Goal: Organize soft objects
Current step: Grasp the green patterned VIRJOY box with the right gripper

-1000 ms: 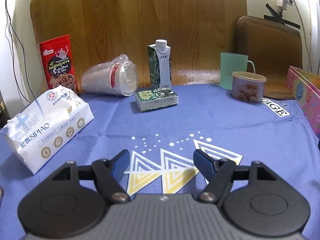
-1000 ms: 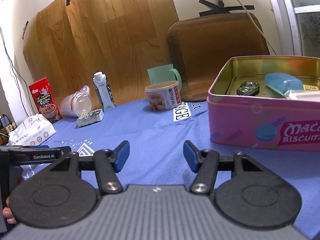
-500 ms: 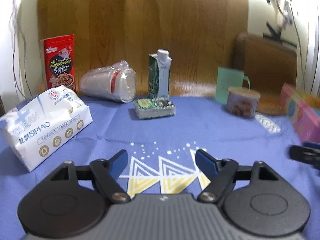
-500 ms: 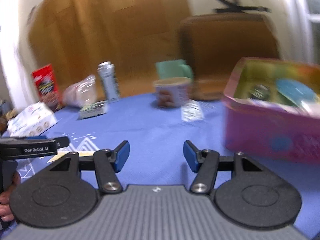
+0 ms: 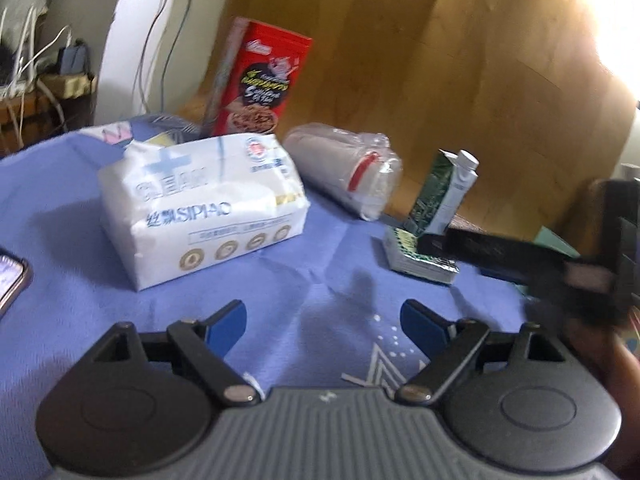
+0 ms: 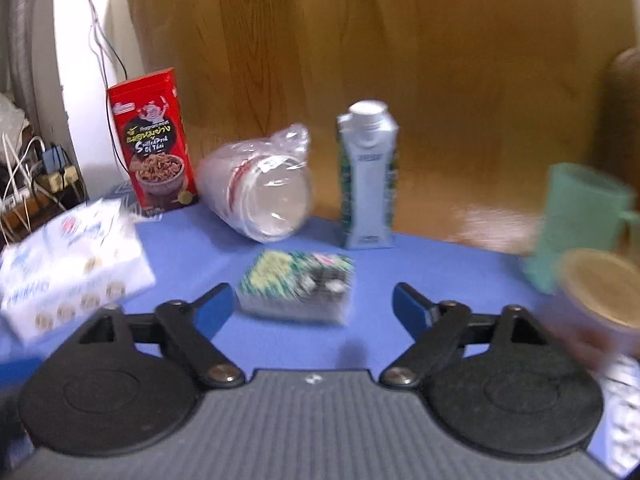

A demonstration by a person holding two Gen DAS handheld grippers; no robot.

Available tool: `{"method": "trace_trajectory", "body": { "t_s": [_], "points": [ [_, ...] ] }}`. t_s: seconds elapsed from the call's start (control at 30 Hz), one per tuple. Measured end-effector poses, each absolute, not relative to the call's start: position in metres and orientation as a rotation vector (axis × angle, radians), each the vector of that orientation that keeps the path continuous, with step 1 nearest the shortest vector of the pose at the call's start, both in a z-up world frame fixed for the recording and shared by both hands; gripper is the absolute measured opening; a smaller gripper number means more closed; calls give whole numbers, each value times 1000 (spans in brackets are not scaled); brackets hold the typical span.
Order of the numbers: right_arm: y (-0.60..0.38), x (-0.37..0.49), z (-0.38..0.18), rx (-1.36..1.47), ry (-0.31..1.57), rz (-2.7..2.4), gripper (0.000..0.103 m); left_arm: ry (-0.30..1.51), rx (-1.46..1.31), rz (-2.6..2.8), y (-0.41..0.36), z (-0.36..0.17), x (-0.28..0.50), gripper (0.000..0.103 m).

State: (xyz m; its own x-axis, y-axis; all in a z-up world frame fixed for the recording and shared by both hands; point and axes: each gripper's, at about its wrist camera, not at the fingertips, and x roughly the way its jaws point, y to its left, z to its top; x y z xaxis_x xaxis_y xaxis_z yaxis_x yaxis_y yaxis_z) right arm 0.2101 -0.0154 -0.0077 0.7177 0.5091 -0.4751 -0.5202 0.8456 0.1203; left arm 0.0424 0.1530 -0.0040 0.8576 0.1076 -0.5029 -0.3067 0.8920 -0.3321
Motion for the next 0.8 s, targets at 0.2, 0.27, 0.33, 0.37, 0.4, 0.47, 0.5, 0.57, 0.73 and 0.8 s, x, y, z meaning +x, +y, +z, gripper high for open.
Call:
{"method": "trace_trajectory", "body": {
  "t_s": [0.2,0.27,0.33,0.37,0.4,0.47,0.5,0.57,0.73,0.8],
  "points": [
    [34,251,-24,-77,678,558,93,509,-428,218,154,-6,43,90],
    [45,244,-25,-156,659,539,78,510,-422,217,153,-6,42,90],
    [44,236,-25,-156,650,544,77,508,-420,222,153,-6,43,90],
    [42,230,-25,-155,647,538,77,508,-419,225,153,-6,44,90],
    [38,226,-25,-150,648,533,77,507,-416,227,153,-6,44,90],
    [28,213,-25,-153,641,520,77,505,-407,228,152,-6,44,91],
    [21,206,-25,-150,640,517,77,504,-399,227,151,-6,45,93],
    [2,191,-24,-149,637,509,77,502,-374,221,146,-5,45,95],
    [-53,152,-24,-143,634,475,77,502,-282,180,130,-4,46,96],
    [-75,135,-25,-138,635,452,77,505,-233,144,121,-4,47,97]
  ]
}}
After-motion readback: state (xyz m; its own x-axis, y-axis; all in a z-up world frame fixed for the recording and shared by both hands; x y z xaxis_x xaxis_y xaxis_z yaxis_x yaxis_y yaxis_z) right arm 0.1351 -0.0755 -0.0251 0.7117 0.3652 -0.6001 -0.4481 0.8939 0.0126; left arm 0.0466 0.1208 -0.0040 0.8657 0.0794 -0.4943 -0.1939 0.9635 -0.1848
